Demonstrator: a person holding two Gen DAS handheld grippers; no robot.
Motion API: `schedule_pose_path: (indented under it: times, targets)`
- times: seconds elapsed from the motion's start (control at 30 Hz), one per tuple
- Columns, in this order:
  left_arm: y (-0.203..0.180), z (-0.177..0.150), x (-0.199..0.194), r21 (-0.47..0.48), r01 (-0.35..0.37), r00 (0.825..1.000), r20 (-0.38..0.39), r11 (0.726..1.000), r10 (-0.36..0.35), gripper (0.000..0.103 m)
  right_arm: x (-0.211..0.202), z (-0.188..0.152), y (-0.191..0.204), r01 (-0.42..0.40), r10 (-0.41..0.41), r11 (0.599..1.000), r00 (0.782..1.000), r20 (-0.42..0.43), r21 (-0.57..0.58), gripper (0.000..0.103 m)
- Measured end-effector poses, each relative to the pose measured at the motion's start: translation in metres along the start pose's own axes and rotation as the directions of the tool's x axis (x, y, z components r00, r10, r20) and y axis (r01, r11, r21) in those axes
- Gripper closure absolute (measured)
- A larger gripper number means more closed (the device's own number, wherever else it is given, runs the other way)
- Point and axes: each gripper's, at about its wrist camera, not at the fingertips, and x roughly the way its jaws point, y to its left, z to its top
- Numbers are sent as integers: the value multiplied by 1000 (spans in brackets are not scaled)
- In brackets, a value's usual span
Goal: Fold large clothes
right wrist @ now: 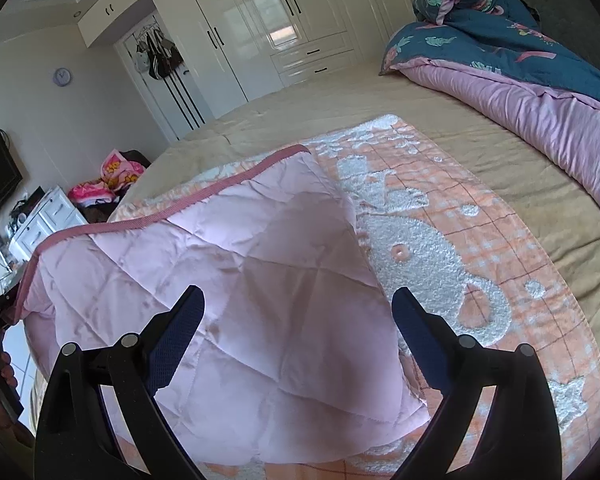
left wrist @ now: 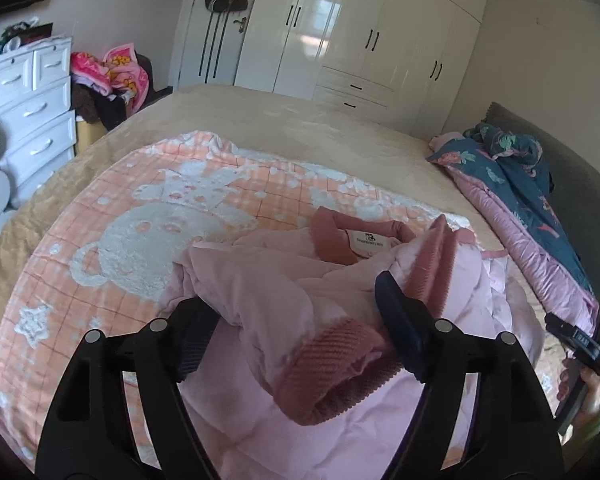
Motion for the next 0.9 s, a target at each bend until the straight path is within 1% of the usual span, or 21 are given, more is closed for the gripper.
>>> schedule_pose_path:
  times: [0.03, 0.17, 0.3, 0.43, 0.57, 0.63, 0.77, 0.9]
  targets:
    - [-2, 0, -2, 4, 0, 1000, 2, 1000, 0, 30, -1, 0, 1, 2, -2, 1000, 1000, 0, -2, 9]
    - [-9, -1, -12, 26, 10, 1000, 18, 1000, -10, 17, -3, 3, 4, 3, -3, 1000, 1000, 10, -13, 9]
    - [-19, -2, -23, 79, -37, 998, 60, 996, 32, 10, -4, 2, 6, 7, -7, 1000, 1000, 9, -22, 9]
    - [-26, -3, -32, 117, -42, 997, 76, 992, 33, 10, -4, 3, 7, 10, -10, 1000, 1000, 6, -24, 9]
    - [-24, -6, -36, 127, -60, 996, 77, 990, 50, 9, -5, 4, 7, 9, -9, 1000, 1000, 8, -22, 9]
    - [-20, -8, -36, 128, -72, 996, 70, 989, 63, 9, -6, 4, 6, 13, -13, 1000, 1000, 11, -23, 7]
    - [-6, -15, -28, 121, -99, 995, 32, 988, 96, 9, -5, 3, 5, 45, -45, 998, 999, 5, -38, 6]
    - [16, -34, -14, 117, -119, 991, -40, 986, 124, 9, 0, -1, 6, 91, -92, 993, 996, -6, -81, 6]
